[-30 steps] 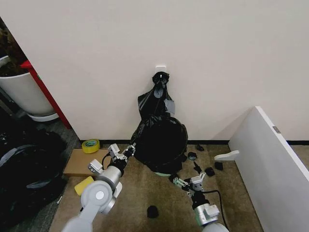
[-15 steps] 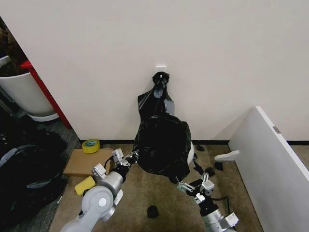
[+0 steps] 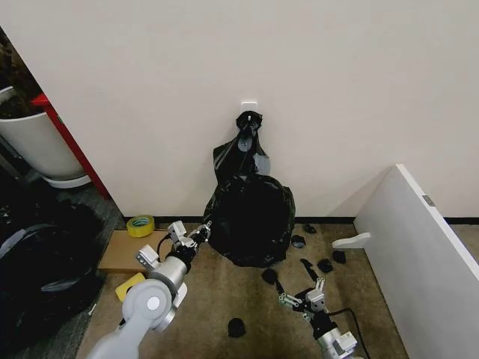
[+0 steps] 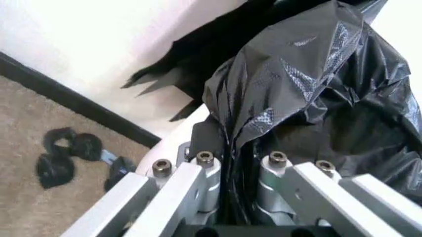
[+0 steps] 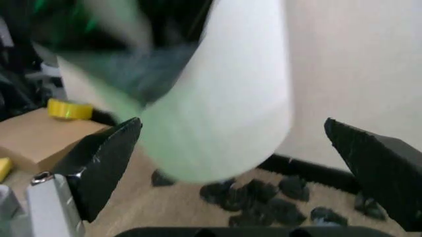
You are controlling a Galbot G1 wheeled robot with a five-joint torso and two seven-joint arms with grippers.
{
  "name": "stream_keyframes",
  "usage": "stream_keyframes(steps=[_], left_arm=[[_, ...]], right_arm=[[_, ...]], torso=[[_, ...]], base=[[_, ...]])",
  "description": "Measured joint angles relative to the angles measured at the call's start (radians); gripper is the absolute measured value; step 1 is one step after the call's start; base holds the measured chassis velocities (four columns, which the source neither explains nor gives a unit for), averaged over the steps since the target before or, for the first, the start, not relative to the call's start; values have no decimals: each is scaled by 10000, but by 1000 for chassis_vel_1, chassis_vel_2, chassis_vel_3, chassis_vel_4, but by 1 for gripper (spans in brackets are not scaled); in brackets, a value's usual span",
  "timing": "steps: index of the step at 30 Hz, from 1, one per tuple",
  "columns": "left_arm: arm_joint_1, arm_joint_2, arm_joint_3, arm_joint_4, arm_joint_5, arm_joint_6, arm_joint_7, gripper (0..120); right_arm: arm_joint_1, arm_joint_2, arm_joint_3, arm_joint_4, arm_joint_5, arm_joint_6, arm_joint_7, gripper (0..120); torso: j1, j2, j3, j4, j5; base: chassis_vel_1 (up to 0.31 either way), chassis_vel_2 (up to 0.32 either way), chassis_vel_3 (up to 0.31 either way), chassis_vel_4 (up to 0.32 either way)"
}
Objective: Place the garbage bag over the trash bin.
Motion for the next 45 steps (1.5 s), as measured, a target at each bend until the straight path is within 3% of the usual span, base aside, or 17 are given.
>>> stream_keyframes(steps=[4, 7, 9, 10, 13, 16, 17, 19, 22, 24, 27, 32, 36, 39, 45], left_arm=[[170, 223, 222, 134, 772, -260, 299, 4], [389, 485, 440, 236, 1952, -707, 807, 4], [502, 822, 551, 491, 3327, -1367, 1613, 4], [502, 822, 551, 491, 3327, -1367, 1613, 4], [472, 1199, 685, 1083, 4429, -2161, 2854, 4], [287, 1549, 781, 1997, 5272, -3350, 4953, 4], [287, 1549, 781, 1997, 5272, -3350, 4953, 4], [182, 1674, 787, 2337, 5546, -4004, 5929, 4], [-50, 1908, 660, 2835, 6009, -5292, 7419, 4], [-78, 1918, 634, 2891, 6073, -5432, 7514, 4], [-256, 1884, 459, 3311, 6664, -6226, 7989, 4], [-326, 1753, 350, 3645, 7301, -6875, 8348, 4], [-238, 1689, 326, 3679, 7858, -7302, 8675, 4], [-196, 1689, 321, 3631, 7968, -7377, 8787, 4], [-117, 1696, 303, 3488, 7995, -7433, 8927, 4]], right_arm=[[130, 22, 208, 328, 471, -300, 1651, 100], [381, 27, 379, 1314, 2462, -1235, 3763, 100], [756, -10, 788, 1391, 3525, -663, 3033, 100], [756, -10, 788, 1391, 3525, -663, 3033, 100], [1226, -201, 1151, 858, 5115, 138, -10, 100], [1734, -457, 1589, -167, 7399, 407, -3616, 100], [1734, -457, 1589, -167, 7399, 407, -3616, 100], [2012, -500, 1794, -752, 7978, 412, -5175, 100], [2456, -601, 2263, -1365, 8734, 39, -9239, 100], [2460, -612, 2293, -1354, 8765, -17, -9502, 100], [2452, -702, 2710, -1112, 8105, -410, -11496, 100], [2306, -768, 2625, -713, 6906, -305, -11305, 100], [2134, -759, 2123, -116, 5675, -189, -9374, 100], [2150, -752, 1957, 25, 5332, -277, -8986, 100], [2395, -733, 1607, 16, 5076, -422, -9175, 100]], torso=[[0, 0, 0, 0, 1], [0, 0, 0, -1, -4], [0, 0, 0, 3, -2], [0, 0, 0, 3, -2], [0, 0, 0, 3, 0], [0, 0, 1, 2, -2], [0, 0, 1, 2, -2], [0, -1, 1, -1, -3], [0, 0, 1, 0, -2], [0, 0, 1, 1, -3], [0, 0, 0, 1, -2], [0, 0, 0, 1, -2], [0, 0, 0, 0, -2], [0, 0, 0, 1, -1], [0, 0, 0, 1, -1]], base=[[0, 0, 0, 0], [0, 0, 0, 0], [0, 0, 0, 0], [0, 0, 0, 0], [0, 0, 0, 0], [0, 0, 0, 0], [0, 0, 0, 0], [0, 0, 0, 0], [0, 0, 0, 0], [0, 0, 0, 0], [0, 0, 0, 0], [0, 0, 0, 0], [0, 0, 0, 0], [0, 0, 0, 0], [0, 0, 0, 0]])
